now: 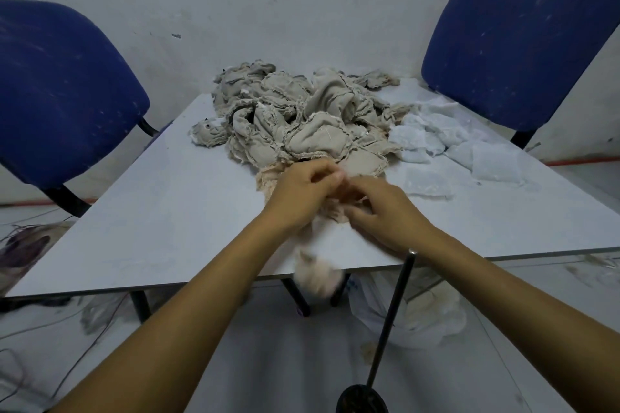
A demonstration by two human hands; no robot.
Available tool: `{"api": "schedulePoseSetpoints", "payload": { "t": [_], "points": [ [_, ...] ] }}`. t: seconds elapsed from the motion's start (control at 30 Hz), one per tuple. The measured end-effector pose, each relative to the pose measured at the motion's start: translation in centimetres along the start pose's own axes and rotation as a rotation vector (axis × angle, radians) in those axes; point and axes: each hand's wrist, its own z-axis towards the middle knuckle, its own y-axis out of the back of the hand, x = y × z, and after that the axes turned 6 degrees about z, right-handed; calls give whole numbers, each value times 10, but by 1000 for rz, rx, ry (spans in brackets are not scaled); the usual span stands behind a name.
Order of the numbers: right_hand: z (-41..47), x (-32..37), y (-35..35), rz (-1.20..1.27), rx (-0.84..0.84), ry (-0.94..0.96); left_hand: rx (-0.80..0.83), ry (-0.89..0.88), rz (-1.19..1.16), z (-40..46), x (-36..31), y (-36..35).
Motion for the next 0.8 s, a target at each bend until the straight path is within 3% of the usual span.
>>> {"api": "schedulePoseSetpoints", "payload": {
  "t": [0.07, 0.2, 0.33, 0.5, 0.67, 0.8],
  "points": [
    [0, 0, -3, -30, 3, 24, -22, -27, 248, -2, 6, -2],
    [0, -4, 2, 125, -81, -81, 115, -28, 583, -4, 11, -2],
    [0, -3, 0, 97, -94, -63, 169, 1, 433, -9, 12, 1],
    [-1, -4, 6, 166, -192, -81, 41, -77, 399, -19, 17, -8],
    [0, 0, 1, -96, 28, 37, -12, -119, 275, -22, 16, -9],
    [3, 3, 2, -146, 10, 1, -29, -23, 259, -20, 12, -14]
  ]
}}
